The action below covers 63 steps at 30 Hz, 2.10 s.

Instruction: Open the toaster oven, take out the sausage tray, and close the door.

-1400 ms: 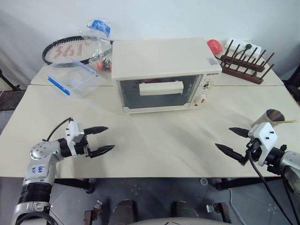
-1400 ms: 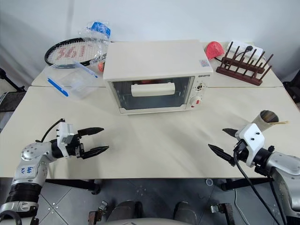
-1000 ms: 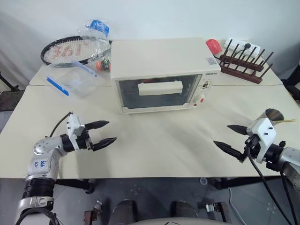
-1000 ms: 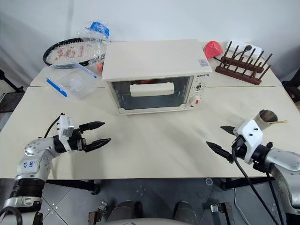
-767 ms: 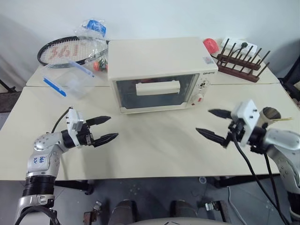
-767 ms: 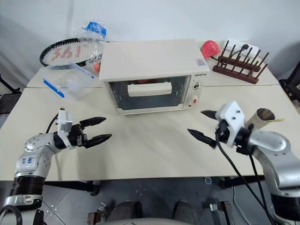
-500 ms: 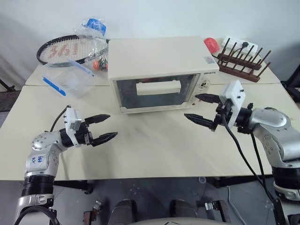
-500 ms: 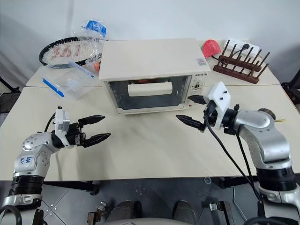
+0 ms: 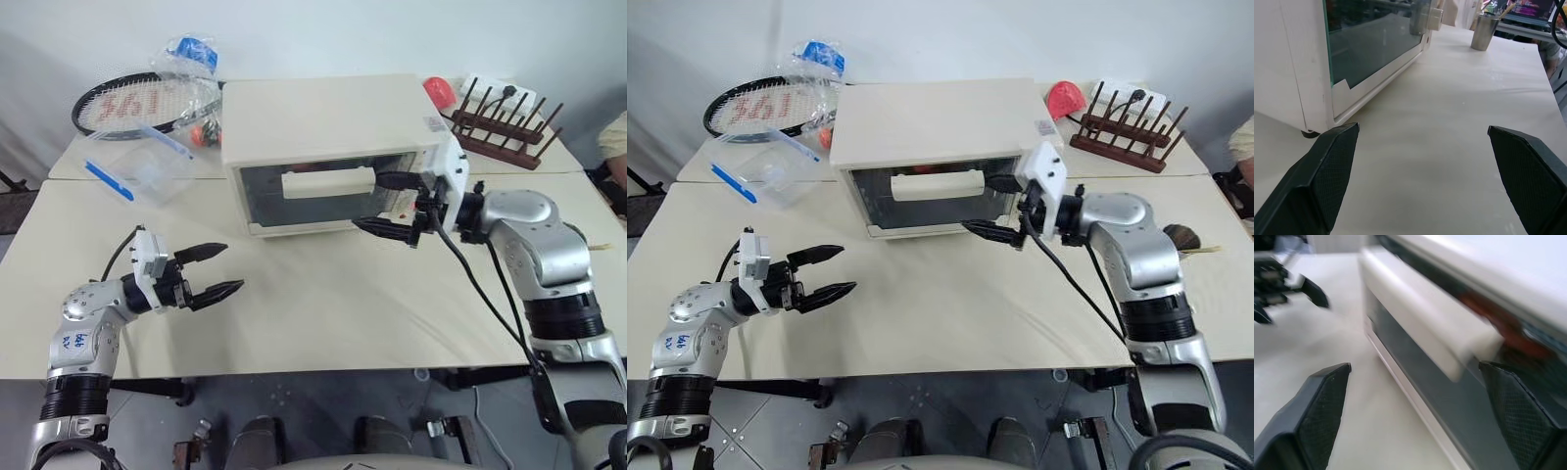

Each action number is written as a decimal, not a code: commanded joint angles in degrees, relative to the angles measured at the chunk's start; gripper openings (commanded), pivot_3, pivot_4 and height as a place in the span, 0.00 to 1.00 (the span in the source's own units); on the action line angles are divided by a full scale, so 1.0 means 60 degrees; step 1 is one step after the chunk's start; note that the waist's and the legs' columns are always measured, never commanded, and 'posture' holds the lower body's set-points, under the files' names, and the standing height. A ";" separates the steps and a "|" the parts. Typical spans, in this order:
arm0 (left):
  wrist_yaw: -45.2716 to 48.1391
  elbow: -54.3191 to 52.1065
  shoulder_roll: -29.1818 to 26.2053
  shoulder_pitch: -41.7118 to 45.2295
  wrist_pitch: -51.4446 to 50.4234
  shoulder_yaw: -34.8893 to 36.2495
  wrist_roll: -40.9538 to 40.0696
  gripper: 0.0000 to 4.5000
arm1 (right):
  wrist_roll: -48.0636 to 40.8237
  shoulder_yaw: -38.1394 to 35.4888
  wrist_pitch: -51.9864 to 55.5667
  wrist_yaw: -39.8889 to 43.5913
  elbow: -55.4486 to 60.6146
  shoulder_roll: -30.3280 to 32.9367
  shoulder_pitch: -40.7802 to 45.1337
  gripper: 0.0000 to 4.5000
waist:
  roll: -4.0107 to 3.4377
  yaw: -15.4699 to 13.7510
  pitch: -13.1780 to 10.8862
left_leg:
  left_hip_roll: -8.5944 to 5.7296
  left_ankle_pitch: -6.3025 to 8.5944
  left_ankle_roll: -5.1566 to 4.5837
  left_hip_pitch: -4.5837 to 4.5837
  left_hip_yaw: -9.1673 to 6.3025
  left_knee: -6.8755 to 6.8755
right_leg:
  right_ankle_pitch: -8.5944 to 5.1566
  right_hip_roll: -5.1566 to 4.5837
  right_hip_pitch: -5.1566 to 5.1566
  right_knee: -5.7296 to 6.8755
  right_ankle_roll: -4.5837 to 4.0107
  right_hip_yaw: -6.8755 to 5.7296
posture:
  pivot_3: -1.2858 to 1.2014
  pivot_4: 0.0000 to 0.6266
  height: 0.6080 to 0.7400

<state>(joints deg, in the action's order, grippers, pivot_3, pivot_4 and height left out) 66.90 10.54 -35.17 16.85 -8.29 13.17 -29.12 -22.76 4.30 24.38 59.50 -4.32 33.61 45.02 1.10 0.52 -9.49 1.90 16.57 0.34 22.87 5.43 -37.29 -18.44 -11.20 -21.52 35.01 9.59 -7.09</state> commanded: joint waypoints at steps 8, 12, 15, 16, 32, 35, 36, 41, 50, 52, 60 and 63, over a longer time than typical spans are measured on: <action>-0.0476 -0.0708 -0.0163 0.0111 -0.0765 0.0648 -0.0725 1.00 | -0.0430 -0.0072 0.0461 0.0669 0.1616 0.0180 -0.0058 0.98 | -0.0012 0.0198 -0.0009 | 0.0001 -0.0001 0.0002 0.0015 -0.0014 0.0010 | 0.0000 0.0000 -0.0010 -0.0002 0.0000 -0.0029 | 0.52 0.24 1.00; -0.1469 -0.0635 -0.0525 0.0618 -0.2283 0.0740 -0.0816 1.00 | -0.0442 -0.0007 0.0642 0.0846 0.2384 0.0510 -0.0801 0.98 | -0.0008 0.0191 -0.0014 | 0.0002 -0.0001 0.0002 0.0015 -0.0020 0.0015 | 0.0000 -0.0001 -0.0010 -0.0002 0.0000 -0.0042 | 0.52 0.24 1.00; -0.0881 -0.0593 -0.0947 0.0913 -0.3154 0.0972 -0.1558 0.96 | -0.0437 -0.0001 0.0728 0.0787 0.2709 0.0566 -0.1185 0.99 | -0.0006 0.0214 -0.0016 | 0.0003 -0.0001 0.0004 0.0015 -0.0019 0.0007 | 0.0000 -0.0001 -0.0010 0.0004 0.0000 -0.0041 | 0.52 0.24 1.00; -0.0837 -0.0575 -0.0979 0.0951 -0.3171 0.1140 -0.1710 0.91 | -0.0439 -0.0007 0.0752 0.0756 0.2783 0.0557 -0.1262 1.00 | -0.0006 0.0230 -0.0016 | 0.0003 -0.0001 0.0004 0.0014 -0.0015 0.0008 | 0.0000 -0.0002 -0.0010 0.0001 0.0000 -0.0038 | 0.52 0.24 1.00; 0.0256 0.0040 -0.1244 0.1991 -0.3950 0.1356 -0.2469 0.01 | -0.0406 0.0099 0.0750 0.0534 0.3183 0.0440 -0.1634 1.00 | -0.0007 0.0214 -0.0017 | 0.0005 -0.0002 0.0006 0.0009 -0.0015 0.0011 | 0.0000 -0.0001 -0.0010 0.0004 0.0000 -0.0041 | 0.52 0.24 1.00; 0.0329 0.0326 -0.0984 0.2335 -0.3772 0.0986 -0.2208 0.01 | -0.0423 0.0106 0.0796 0.0459 0.3299 0.0429 -0.1710 1.00 | -0.0007 0.0221 -0.0017 | 0.0004 -0.0002 0.0006 0.0009 -0.0014 0.0010 | 0.0000 0.0000 -0.0010 0.0006 0.0000 -0.0041 | 0.52 0.24 1.00; 0.0324 0.0547 -0.0844 0.2531 -0.3594 0.0839 -0.2058 0.01 | -0.0433 0.0100 0.0817 0.0448 0.3376 0.0453 -0.1779 1.00 | -0.0007 0.0222 -0.0017 | 0.0004 -0.0002 0.0006 0.0009 -0.0014 0.0011 | 0.0000 0.0000 -0.0010 0.0006 0.0000 -0.0041 | 0.52 0.24 1.00; 0.0658 0.1523 -0.0464 0.3267 -0.2972 0.0202 -0.1435 0.01 | -0.0484 0.0044 0.0950 0.0305 0.3642 0.0505 -0.1991 1.00 | -0.0006 0.0221 -0.0017 | 0.0004 -0.0002 0.0007 0.0010 -0.0012 0.0007 | 0.0000 0.0000 -0.0010 0.0005 0.0000 -0.0042 | 0.52 0.24 1.00; 0.1605 0.2365 -0.0179 0.3828 -0.2716 -0.0803 -0.0744 0.01 | -0.0861 -0.0365 0.1999 -0.0509 0.5316 0.0835 -0.3175 1.00 | -0.0004 0.0174 -0.0017 | 0.0003 -0.0002 0.0007 0.0012 -0.0015 0.0011 | 0.0000 -0.0001 -0.0012 0.0008 0.0000 -0.0055 | 0.52 0.24 1.00; 0.1738 0.2418 -0.0217 0.3853 -0.2718 -0.0893 -0.0637 0.01 | -0.0863 -0.0523 0.2275 -0.0721 0.5734 0.1074 -0.3558 1.00 | -0.0004 0.0147 -0.0017 | 0.0001 -0.0002 0.0006 0.0016 -0.0018 0.0010 | 0.0000 -0.0002 -0.0010 0.0005 0.0000 -0.0058 | 0.52 0.24 1.00; 0.1995 0.2681 -0.0219 0.4045 -0.2631 -0.0953 -0.0432 0.01 | -0.1323 -0.1446 0.3379 -0.0942 0.6949 0.2730 -0.5488 1.00 | 0.0031 -0.0261 -0.0020 | 0.0000 0.0031 -0.0006 0.0031 -0.0034 -0.0025 | 0.0000 -0.0002 0.0002 -0.0004 0.0001 -0.0079 | 0.52 0.24 1.00; 0.1949 0.2898 -0.0087 0.4239 -0.2480 -0.0952 -0.0310 0.01 | -0.1143 -0.1415 0.3351 -0.1242 0.6868 0.2759 -0.5402 1.00 | 0.0035 -0.0288 -0.0026 | 0.0002 0.0033 -0.0009 0.0056 -0.0026 -0.0074 | 0.0000 -0.0003 0.0000 -0.0001 0.0001 -0.0076 | 0.52 0.24 1.00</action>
<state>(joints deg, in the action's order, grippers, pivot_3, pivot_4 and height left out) 78.29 28.06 -35.87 40.17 -24.30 7.10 -31.10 -29.27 -3.01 44.93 52.77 35.29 49.46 11.65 1.30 -1.21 -9.65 1.93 16.77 0.28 23.20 5.27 -37.84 -18.44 -11.21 -21.51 35.04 9.60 -7.53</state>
